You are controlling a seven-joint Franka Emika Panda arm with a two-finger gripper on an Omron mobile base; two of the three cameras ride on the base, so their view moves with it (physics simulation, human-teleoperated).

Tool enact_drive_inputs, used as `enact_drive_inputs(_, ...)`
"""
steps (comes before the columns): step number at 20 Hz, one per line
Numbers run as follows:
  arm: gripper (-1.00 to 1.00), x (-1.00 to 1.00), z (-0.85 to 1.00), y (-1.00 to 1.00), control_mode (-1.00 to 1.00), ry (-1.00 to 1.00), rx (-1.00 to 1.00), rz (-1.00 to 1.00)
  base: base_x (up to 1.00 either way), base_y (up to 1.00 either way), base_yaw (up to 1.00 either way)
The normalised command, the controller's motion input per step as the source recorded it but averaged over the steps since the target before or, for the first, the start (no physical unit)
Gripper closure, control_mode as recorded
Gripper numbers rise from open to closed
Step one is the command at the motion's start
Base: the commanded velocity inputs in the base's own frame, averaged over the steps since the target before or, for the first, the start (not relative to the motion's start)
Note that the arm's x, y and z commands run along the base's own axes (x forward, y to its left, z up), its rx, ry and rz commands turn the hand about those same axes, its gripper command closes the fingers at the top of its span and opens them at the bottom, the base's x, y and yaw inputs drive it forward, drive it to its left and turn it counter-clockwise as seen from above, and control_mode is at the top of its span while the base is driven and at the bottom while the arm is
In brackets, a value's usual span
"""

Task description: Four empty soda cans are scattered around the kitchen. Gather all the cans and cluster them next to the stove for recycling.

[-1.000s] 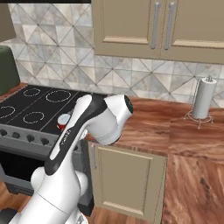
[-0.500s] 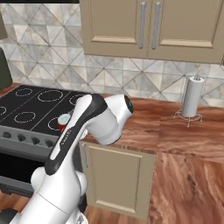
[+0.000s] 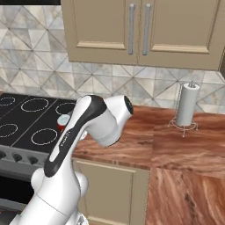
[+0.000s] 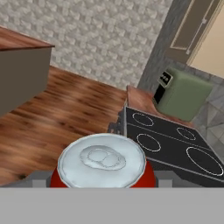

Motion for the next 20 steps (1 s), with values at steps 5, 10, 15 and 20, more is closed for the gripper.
enact_drive_inputs(5,1.0,0.0,0.0,0.0,1.0,0.0,0.0,0.0,0.61,-0.01,-0.11)
enact_drive_inputs(10,1.0,0.0,0.0,0.0,1.0,0.0,0.0,0.0,0.52,0.0,-0.08)
enact_drive_inputs(15,1.0,0.0,0.0,0.0,1.0,0.0,0.0,0.0,0.4,0.0,-0.08)
enact_drive_inputs(20,1.0,0.0,0.0,0.0,1.0,0.0,0.0,0.0,0.24,0.0,-0.04)
